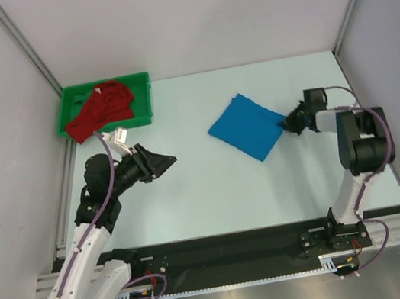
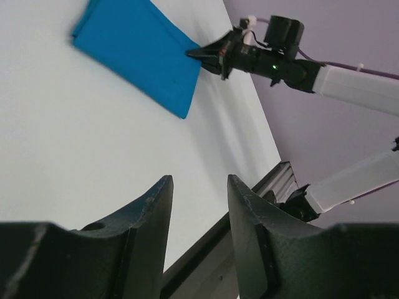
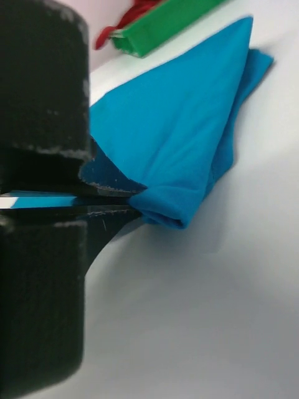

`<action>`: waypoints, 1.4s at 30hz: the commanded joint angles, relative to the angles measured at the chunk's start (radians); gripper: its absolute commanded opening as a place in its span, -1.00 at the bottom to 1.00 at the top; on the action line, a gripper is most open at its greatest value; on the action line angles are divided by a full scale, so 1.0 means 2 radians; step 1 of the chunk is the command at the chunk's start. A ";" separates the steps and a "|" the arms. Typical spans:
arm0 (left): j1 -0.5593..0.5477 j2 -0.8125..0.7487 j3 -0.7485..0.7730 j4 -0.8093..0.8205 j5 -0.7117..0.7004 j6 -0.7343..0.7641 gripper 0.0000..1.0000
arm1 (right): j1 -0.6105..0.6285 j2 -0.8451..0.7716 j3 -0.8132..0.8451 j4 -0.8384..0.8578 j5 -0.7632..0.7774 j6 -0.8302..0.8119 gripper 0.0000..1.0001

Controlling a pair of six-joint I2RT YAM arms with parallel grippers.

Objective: Fold and stack the t-shirts
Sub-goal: Neatly place the folded tshirt to the corner

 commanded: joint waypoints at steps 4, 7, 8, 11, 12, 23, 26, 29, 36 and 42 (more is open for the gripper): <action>-0.002 -0.010 -0.004 0.020 0.059 -0.007 -0.09 | -0.091 -0.188 -0.128 -0.141 0.166 0.047 -1.00; -0.003 -0.024 0.003 0.015 0.071 -0.004 -0.08 | -0.127 -0.277 -0.190 -0.190 0.201 0.042 -1.00; -0.003 -0.026 0.004 0.013 0.076 -0.004 -0.07 | -0.164 -0.299 -0.222 -0.207 0.211 0.040 -1.00; -0.003 -0.036 0.004 0.013 0.095 -0.009 -0.07 | -0.269 -0.399 -0.277 -0.218 0.202 0.024 -1.00; -0.004 -0.039 0.002 0.013 0.098 -0.011 -0.07 | -0.297 -0.426 -0.305 -0.218 0.201 0.020 -1.00; -0.027 -0.019 0.013 0.010 0.113 -0.003 -0.05 | -0.534 -0.506 -0.359 -0.230 0.134 -0.073 -1.00; -0.031 -0.012 0.018 0.013 0.115 -0.003 -0.06 | -0.577 -0.515 -0.366 -0.198 0.108 -0.086 -1.00; -0.034 -0.008 0.027 0.008 0.114 0.003 -0.06 | -0.584 -0.495 -0.351 -0.201 0.116 -0.101 -1.00; -0.035 0.010 0.034 0.011 0.117 0.001 -0.05 | -0.593 -0.478 -0.339 -0.175 0.124 -0.131 -1.00; -0.035 0.022 0.042 0.014 0.121 0.000 -0.05 | -0.624 -0.473 -0.331 -0.162 0.122 -0.148 -1.00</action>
